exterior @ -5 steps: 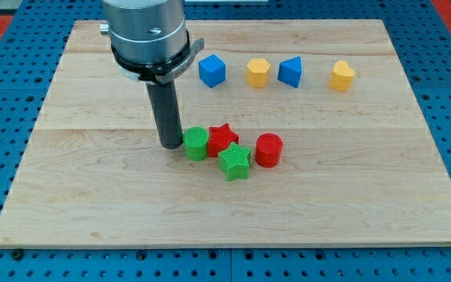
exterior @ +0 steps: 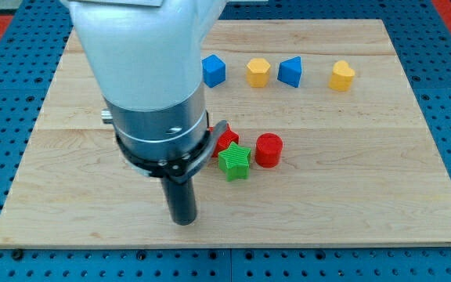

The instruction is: Move the heart into the hexagon

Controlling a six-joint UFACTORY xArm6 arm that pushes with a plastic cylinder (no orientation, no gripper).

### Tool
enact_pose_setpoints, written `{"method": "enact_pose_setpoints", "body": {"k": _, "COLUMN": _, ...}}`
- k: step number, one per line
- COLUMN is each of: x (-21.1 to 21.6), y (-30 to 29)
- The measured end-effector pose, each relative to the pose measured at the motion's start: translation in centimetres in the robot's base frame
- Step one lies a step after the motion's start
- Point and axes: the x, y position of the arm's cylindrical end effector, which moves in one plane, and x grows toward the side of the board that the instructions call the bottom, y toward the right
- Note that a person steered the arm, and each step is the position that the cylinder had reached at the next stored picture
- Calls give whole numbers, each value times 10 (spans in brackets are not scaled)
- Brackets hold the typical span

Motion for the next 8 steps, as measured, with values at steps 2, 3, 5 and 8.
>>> {"method": "enact_pose_setpoints", "body": {"k": 2, "x": -20, "y": 143}}
{"method": "enact_pose_setpoints", "body": {"k": 3, "x": -21, "y": 144}}
{"method": "enact_pose_setpoints", "body": {"k": 5, "x": -21, "y": 144}}
{"method": "enact_pose_setpoints", "body": {"k": 8, "x": -27, "y": 183}}
